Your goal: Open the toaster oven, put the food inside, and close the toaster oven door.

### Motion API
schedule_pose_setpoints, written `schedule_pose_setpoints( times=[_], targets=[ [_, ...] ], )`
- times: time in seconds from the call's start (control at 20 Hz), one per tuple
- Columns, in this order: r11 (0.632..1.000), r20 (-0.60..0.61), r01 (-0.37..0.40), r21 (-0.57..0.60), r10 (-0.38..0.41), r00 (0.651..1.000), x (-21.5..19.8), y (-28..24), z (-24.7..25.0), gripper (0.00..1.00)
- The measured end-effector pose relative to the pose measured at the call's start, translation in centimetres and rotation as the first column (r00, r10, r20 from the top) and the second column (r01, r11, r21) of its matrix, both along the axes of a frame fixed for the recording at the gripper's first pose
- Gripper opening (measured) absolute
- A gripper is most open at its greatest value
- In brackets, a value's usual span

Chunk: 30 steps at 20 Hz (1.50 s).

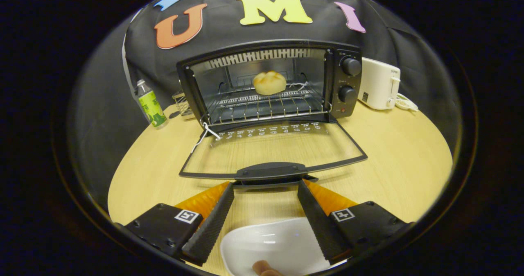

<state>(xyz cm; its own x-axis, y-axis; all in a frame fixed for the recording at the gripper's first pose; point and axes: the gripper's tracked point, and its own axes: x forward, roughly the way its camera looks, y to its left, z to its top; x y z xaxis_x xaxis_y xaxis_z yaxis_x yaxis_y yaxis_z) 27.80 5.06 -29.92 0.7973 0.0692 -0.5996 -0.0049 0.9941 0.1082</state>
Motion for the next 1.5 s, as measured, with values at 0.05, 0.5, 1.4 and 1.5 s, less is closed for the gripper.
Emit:
schedule_pose_setpoints(
  times=[0.05,0.5,1.4,1.5],
  targets=[
    [1.000,-0.011,0.005,0.003,-0.005,1.000,-0.1,0.0,0.1,1.00],
    [1.000,0.031,0.011,-0.020,-0.011,0.999,0.0,0.2,3.4,1.00],
    [0.998,0.368,0.016,-0.061,0.007,0.930,3.5,0.8,11.6,1.00],
    [0.998,0.421,-0.009,-0.069,0.037,0.906,4.5,0.7,12.7,1.00]
  ],
)
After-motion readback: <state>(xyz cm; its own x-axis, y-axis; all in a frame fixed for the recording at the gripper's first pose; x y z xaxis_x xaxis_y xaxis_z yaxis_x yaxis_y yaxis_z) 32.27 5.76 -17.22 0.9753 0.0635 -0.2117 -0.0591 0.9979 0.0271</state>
